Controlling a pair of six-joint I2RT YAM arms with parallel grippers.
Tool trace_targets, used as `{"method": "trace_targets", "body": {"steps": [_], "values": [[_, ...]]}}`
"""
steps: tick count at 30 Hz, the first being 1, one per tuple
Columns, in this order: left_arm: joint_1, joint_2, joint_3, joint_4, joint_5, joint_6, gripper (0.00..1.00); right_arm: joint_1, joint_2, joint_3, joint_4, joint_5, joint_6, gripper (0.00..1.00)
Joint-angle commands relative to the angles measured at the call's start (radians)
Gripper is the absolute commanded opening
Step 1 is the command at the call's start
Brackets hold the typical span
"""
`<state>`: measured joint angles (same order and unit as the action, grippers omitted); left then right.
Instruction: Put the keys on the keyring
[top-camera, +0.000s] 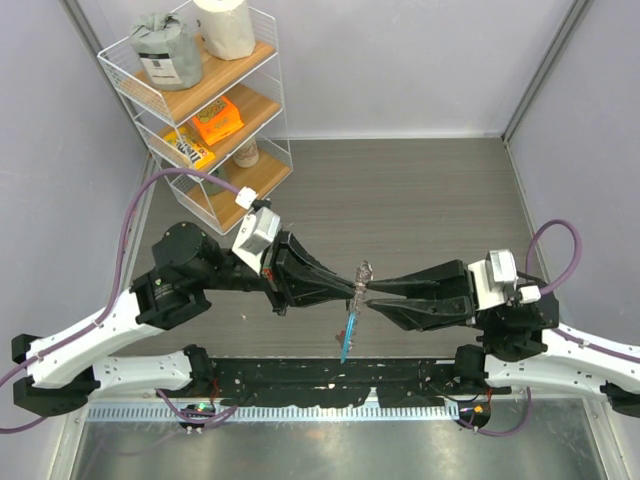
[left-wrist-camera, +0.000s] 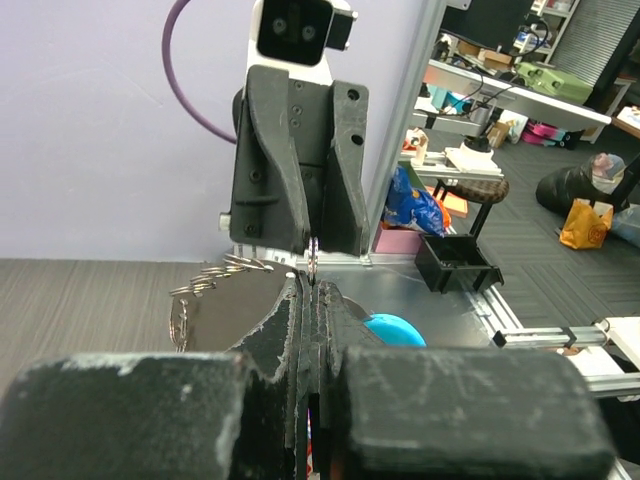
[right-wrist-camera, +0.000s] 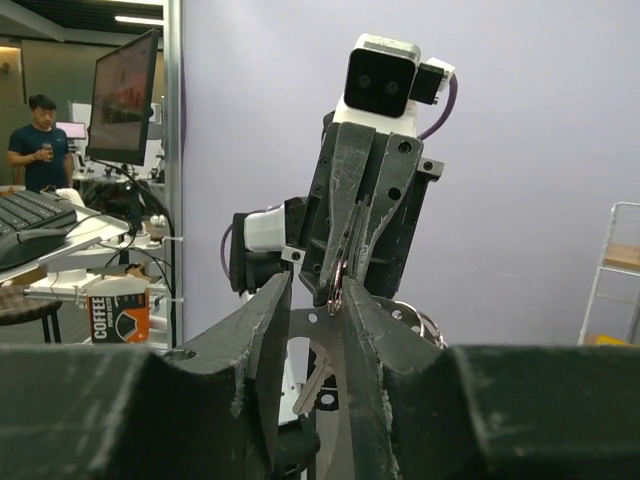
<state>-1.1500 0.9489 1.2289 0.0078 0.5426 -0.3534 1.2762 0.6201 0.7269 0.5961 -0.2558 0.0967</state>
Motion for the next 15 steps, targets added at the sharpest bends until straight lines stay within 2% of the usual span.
{"method": "trace_targets", "body": {"steps": [1, 6, 14, 15], "values": [[0.001, -0.025, 0.024, 0.011, -0.004, 0.027, 0.00, 0.003, -0.062, 0.077, -0.123, 0.045, -0.044, 0.35], [0.001, -0.022, 0.033, -0.060, 0.013, 0.042, 0.00, 0.003, -0.111, 0.127, -0.310, 0.087, -0.093, 0.39], [0.001, -0.010, 0.075, -0.229, 0.017, 0.088, 0.00, 0.005, -0.016, 0.415, -0.841, 0.119, -0.134, 0.39], [0.003, -0.012, 0.073, -0.244, 0.016, 0.091, 0.00, 0.003, -0.005, 0.433, -0.866, 0.122, -0.130, 0.39]]}}
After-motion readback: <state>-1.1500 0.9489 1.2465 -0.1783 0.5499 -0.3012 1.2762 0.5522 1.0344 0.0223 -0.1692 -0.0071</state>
